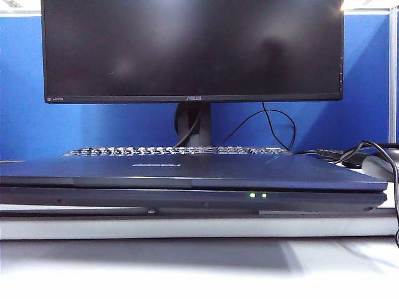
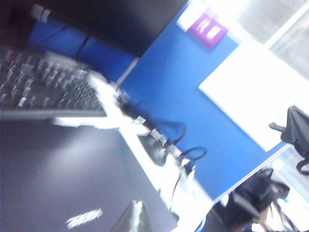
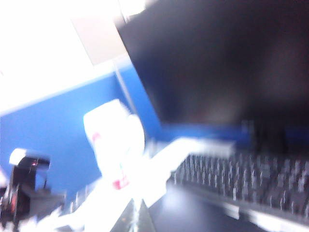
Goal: Open the lid of the black laptop.
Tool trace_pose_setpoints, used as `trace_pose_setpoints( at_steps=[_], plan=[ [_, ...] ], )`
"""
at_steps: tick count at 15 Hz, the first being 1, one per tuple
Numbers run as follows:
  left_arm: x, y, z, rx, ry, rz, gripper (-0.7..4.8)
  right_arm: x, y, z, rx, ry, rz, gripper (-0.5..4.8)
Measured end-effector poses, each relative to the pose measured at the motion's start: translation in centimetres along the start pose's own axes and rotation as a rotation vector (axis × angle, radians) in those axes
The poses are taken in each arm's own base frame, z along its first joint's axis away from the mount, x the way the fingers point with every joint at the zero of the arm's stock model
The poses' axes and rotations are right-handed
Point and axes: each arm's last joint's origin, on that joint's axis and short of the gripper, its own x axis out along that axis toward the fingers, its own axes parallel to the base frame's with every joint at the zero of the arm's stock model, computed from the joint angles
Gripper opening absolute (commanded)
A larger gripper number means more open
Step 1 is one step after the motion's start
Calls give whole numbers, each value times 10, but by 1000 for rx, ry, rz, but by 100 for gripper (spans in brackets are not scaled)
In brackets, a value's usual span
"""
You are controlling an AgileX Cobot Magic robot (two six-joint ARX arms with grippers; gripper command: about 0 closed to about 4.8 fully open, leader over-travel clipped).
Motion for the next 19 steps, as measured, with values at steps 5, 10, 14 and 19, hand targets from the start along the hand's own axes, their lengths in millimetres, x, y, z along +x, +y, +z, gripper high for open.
trace_pose_setpoints(
  at_steps=[5,10,14,19],
  plan=[
    [3,16,-20,-70,212,59,-5,19,-29,-24,193,286,-24,-5],
    [14,15,-41,-175,412,43,-5,36,-14,-50,243,525,124,-4],
    [24,4,-59,-158,518,178,-5,53,17,-84,179,785,173,-5],
    [25,-1,-71,-167,578,284,-5,64,53,-128,9,992,80,-4]
  ],
)
